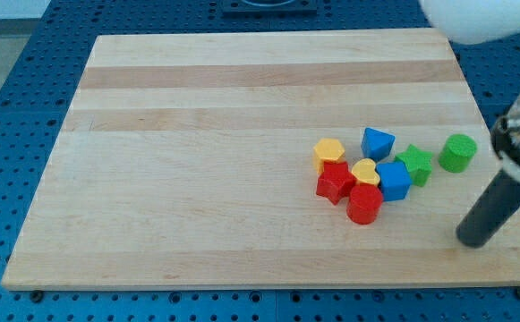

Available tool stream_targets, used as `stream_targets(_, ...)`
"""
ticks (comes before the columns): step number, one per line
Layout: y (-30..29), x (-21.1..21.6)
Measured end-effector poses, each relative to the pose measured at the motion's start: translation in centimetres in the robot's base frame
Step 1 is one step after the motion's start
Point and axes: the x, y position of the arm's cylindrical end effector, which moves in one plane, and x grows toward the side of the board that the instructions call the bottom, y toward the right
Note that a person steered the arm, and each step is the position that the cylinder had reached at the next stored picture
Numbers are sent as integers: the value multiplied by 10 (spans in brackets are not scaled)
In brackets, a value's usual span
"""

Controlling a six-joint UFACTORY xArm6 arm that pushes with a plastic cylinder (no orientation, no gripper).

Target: Push green circle on top of green star

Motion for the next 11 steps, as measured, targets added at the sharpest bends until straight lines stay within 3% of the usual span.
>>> stream_targets(2, -9, -69)
stream_targets(3, -9, -69)
stream_targets(5, 53, -74)
stream_targets(8, 27, -104)
stream_targets(10, -13, -162)
stream_targets(11, -11, -162)
